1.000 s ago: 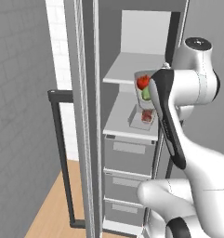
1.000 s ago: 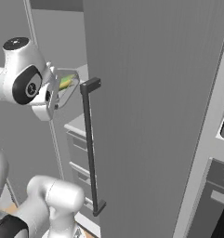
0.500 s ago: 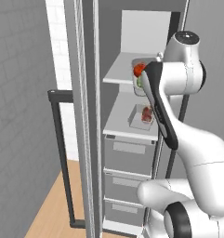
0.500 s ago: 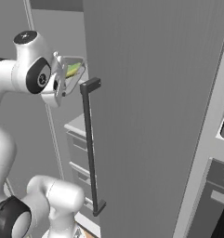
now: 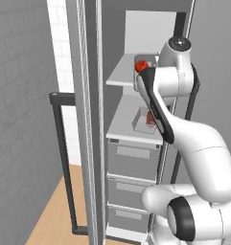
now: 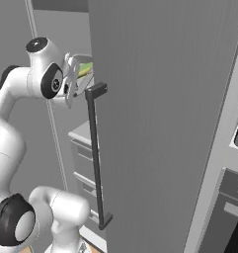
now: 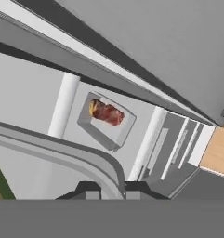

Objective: Take the meat container that has the steak and place it on the second highest rack of the freezer. Then take the vegetable container that has the corn and tomato and place it on the highest rack of the freezer.

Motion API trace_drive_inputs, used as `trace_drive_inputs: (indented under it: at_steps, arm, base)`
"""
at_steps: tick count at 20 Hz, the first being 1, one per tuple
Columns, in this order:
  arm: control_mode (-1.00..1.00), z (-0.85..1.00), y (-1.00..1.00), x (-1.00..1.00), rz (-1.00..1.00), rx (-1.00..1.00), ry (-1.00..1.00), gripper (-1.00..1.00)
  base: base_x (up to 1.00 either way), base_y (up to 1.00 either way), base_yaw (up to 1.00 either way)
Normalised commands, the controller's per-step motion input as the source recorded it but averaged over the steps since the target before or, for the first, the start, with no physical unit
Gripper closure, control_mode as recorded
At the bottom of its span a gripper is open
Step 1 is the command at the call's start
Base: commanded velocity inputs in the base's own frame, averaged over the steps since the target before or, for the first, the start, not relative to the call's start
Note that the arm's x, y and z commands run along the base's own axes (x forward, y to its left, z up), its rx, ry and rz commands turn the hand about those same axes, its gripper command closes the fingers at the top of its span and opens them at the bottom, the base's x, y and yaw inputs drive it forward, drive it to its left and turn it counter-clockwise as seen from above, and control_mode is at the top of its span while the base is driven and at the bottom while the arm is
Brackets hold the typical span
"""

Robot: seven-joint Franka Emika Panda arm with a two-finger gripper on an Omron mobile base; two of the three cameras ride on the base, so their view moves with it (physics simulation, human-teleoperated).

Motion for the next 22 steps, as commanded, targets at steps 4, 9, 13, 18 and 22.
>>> trace_drive_inputs:
  at_steps: [4, 9, 13, 18, 22]
  arm:
    - [-1.00, 0.00, -0.08, 0.86, 0.00, 0.00, 0.01, 1.00]
    - [-1.00, -0.09, -0.01, 0.73, 0.00, 0.00, 0.04, 1.00]
    - [-1.00, -0.03, 0.00, 0.72, -0.02, 0.00, 0.09, 1.00]
    - [-1.00, 0.00, 0.00, 0.63, -0.03, 0.00, 0.09, 1.00]
    - [-1.00, 0.00, -0.06, 0.50, -0.02, 0.00, 0.01, 1.00]
  base:
    - [0.00, 0.00, 0.00]
    - [0.00, 0.00, 0.00]
    - [0.00, 0.00, 0.00]
    - [0.00, 0.00, 0.00]
    - [0.00, 0.00, 0.00]
